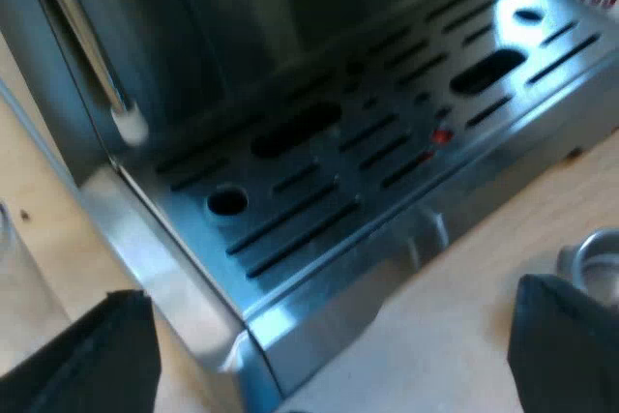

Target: Grind coffee beans and then tamp

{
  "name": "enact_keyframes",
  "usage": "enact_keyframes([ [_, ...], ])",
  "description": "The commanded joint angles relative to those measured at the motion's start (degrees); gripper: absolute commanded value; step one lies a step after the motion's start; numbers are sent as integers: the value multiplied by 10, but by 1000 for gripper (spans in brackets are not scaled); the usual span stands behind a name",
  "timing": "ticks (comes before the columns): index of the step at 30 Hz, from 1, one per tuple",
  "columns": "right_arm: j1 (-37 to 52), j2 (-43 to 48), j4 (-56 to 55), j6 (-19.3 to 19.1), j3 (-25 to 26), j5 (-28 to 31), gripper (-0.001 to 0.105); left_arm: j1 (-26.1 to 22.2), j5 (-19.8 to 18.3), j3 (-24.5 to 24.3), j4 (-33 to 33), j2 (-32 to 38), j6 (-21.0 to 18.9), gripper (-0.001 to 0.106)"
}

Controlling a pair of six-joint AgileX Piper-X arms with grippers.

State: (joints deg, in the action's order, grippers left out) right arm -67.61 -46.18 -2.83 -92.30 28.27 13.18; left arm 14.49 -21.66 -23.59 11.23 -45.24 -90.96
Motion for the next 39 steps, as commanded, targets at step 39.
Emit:
enact_keyframes([
  [39,429,22,-436,-38,276,-87,60,-9,56,-191,215,136,-15,79],
])
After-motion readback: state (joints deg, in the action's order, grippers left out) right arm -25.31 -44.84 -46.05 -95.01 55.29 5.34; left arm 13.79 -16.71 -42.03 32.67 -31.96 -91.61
